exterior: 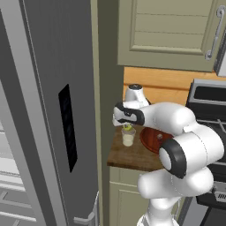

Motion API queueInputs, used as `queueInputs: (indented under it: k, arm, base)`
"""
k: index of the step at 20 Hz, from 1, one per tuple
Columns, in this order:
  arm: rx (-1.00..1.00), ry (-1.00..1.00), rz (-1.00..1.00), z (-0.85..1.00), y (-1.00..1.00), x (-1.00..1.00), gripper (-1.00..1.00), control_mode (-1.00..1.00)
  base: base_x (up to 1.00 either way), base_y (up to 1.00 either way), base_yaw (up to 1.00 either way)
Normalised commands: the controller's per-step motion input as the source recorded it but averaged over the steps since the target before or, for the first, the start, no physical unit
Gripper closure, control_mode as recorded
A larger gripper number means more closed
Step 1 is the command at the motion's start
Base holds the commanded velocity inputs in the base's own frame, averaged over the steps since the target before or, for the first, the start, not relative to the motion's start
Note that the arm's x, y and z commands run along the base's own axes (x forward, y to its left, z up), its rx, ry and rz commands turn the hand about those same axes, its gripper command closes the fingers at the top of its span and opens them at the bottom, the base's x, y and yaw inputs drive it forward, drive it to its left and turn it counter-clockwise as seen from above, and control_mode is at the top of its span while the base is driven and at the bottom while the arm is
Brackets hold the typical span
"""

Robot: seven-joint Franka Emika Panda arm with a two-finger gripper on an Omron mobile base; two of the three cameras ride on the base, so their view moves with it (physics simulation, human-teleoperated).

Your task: Grab a lemon wedge from the fridge and one ice cube from the ice bowl, and put them in the glass of lemonade.

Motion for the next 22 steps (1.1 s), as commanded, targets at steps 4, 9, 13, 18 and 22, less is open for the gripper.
queueInputs:
  k: [4,9,13,18,22]
  arm:
    - [0.00,0.00,0.00,0.00,0.00,0.00,-1.00,-1.00]
    - [0.00,0.00,0.00,0.00,0.00,0.00,-1.00,-1.00]
    - [0.00,-0.03,0.00,0.01,-0.01,-0.06,-1.00,-1.00]
    - [0.10,-0.05,0.00,0.25,-0.23,-0.08,-1.00,-1.00]
    - [0.12,-0.04,0.00,0.23,-0.34,-0.02,-1.00,-1.00]
  base:
    - [0.00,0.00,0.00]
    - [0.00,0.00,0.00]
    - [0.00,0.00,0.00]
    - [0.00,0.00,0.00]
    - [0.00,0.00,0.00]
